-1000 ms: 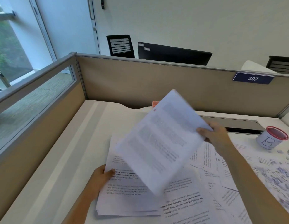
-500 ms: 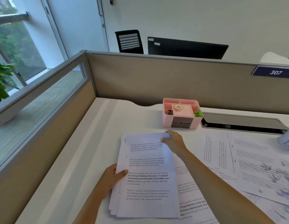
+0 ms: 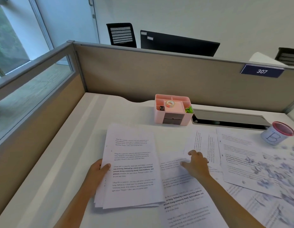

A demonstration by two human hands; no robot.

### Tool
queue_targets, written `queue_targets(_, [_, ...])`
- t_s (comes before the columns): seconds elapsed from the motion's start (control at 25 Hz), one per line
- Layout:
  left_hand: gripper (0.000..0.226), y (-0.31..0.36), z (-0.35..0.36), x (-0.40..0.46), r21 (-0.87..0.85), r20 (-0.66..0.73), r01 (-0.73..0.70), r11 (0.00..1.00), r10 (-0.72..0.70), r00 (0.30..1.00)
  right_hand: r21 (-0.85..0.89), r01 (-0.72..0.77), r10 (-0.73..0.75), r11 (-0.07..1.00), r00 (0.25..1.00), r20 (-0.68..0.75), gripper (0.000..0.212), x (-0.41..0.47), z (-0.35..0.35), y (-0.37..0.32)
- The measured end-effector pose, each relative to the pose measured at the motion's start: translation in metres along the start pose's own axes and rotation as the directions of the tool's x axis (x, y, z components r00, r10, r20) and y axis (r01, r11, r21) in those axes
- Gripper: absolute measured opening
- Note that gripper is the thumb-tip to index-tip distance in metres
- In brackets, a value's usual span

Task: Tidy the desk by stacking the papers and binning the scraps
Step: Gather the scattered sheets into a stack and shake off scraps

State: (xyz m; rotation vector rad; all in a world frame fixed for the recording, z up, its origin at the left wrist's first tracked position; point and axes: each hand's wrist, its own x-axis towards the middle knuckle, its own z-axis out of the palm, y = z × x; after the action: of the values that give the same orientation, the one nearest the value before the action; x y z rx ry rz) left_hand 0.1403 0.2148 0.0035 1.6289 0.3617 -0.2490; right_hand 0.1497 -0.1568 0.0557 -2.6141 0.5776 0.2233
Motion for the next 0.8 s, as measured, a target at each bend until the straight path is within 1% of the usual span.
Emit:
queue_targets(0.16, [0.014, 0.002, -0.004, 0.000, 0.007, -0.042, -0.015, 1.000, 0.016, 0.999, -0.190, -0.060, 0.080, 0.980, 0.992, 0.098, 0.085, -0.024, 0.008, 0.008])
queue_targets(0.24, [0.013, 0.002, -0.002, -0.002, 0.010, -0.064, -0.032, 0.999, 0.032, 0.997, -0.203, -0.109, 0.127, 0.973, 0.989, 0.078, 0.083, -0.030, 0.014, 0.003])
queue_targets(0.4, [0.013, 0.000, -0.001, -0.007, -0.014, -0.073, -0.029, 0.999, 0.028, 0.997, -0.132, -0.163, 0.168, 0.978, 0.985, 0.026, 0.067, -0.032, 0.016, -0.005])
queue_targets(0.52, [0.015, -0.003, -0.005, -0.007, -0.023, -0.056, -0.015, 1.000, 0.013, 0.998, -0.178, -0.138, 0.142, 0.974, 0.990, 0.014, 0.067, -0.034, 0.016, -0.005])
queue_targets(0.68, [0.013, -0.003, -0.009, -0.006, -0.011, -0.091, -0.002, 1.000, 0.001, 0.996, -0.062, -0.044, 0.046, 0.997, 0.999, 0.027, 0.064, -0.039, 0.022, -0.005])
queue_targets(0.8, [0.016, -0.001, -0.016, -0.005, -0.009, -0.084, 0.016, 1.000, -0.017, 0.996, -0.047, 0.006, -0.005, 0.999, 1.000, 0.029, 0.073, -0.040, 0.025, -0.008])
